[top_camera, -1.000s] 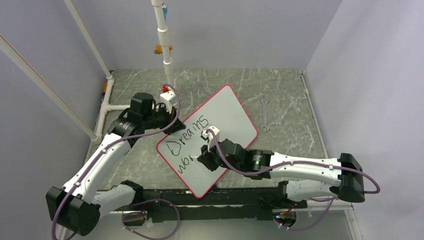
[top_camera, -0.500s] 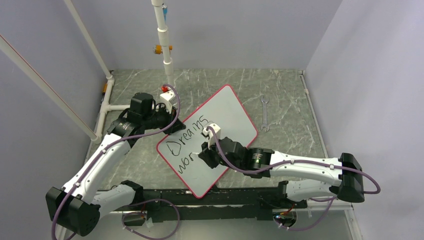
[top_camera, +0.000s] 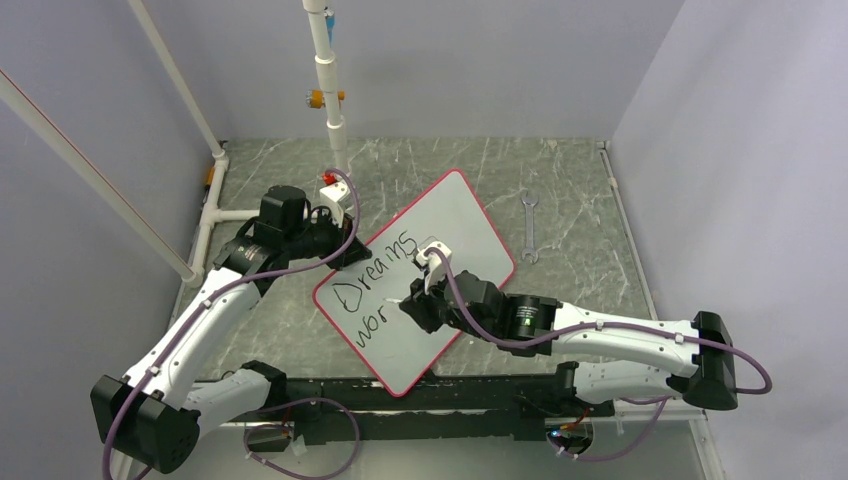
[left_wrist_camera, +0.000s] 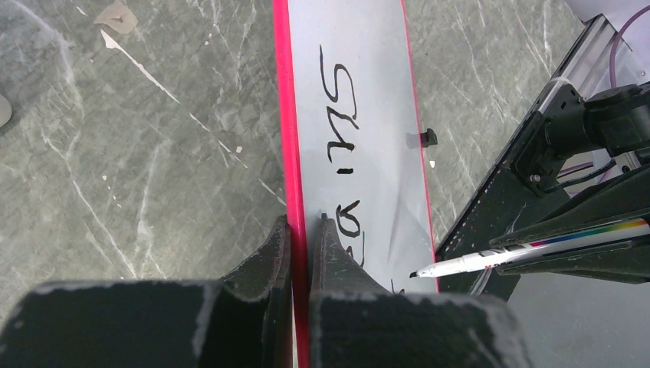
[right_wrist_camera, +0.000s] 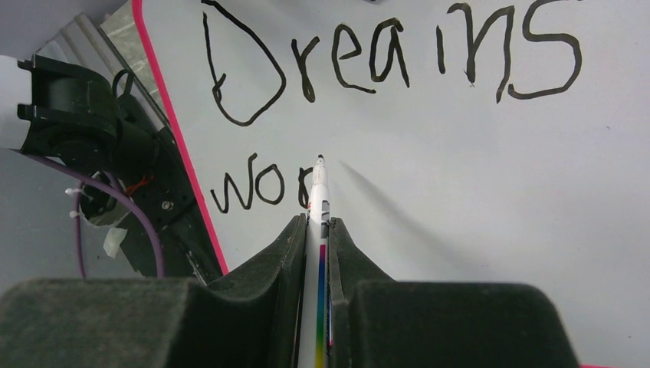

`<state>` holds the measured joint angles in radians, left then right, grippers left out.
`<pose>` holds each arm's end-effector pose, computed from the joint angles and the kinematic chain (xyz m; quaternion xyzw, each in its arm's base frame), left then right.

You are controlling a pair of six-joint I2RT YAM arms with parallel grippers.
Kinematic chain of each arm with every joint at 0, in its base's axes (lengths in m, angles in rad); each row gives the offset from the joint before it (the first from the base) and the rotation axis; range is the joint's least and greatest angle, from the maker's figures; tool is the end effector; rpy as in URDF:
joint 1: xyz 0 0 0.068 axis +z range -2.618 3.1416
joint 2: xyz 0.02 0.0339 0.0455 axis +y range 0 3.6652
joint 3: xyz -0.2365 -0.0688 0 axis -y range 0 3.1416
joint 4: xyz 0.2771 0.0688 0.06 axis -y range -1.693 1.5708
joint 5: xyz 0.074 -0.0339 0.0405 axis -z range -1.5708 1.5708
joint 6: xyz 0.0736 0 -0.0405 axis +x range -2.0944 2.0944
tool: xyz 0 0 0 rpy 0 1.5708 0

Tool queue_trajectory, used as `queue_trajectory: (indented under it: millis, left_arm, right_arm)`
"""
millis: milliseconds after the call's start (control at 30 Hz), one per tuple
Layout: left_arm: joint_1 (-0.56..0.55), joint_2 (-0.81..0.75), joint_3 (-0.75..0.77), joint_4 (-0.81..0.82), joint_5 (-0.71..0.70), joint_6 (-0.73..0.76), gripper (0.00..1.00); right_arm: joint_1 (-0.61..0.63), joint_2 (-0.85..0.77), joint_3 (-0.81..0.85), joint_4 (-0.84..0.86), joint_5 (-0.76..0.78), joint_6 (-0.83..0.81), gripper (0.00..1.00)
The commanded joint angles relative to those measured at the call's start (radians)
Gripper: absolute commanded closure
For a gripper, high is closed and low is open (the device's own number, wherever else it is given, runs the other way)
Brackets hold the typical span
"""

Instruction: Write a sentence on the whiteboard

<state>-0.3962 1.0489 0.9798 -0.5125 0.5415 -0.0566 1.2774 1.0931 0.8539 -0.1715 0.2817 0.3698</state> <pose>0.2596 -0.1497 0.2839 0.2684 0.8144 -0.3321 0.3929 0.1143 0.3075 0.2584 -0.2939 0.7781 0.3183 0.4549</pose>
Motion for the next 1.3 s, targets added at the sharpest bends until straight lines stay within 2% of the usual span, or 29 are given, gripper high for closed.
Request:
queue_trajectory:
  millis: [0, 733, 1267]
  left_arm:
    - [-0.007, -0.019, -0.010, 0.033, -0.014, 0.101, 1.00]
    - [-0.009, -0.029, -0.013, 0.033, -0.021, 0.101, 1.00]
    - [-0.009, -0.030, -0.012, 0.033, -0.015, 0.100, 1.00]
  right_arm:
    - [-0.008, 0.001, -0.002, 0.047, 0.016, -0.002, 1.00]
    - [-0.034, 0.050, -0.042, 0.067, -0.011, 0.020, 1.00]
    - [-0.087, 0.012, -0.041, 0.019, 0.015, 0.031, 1.00]
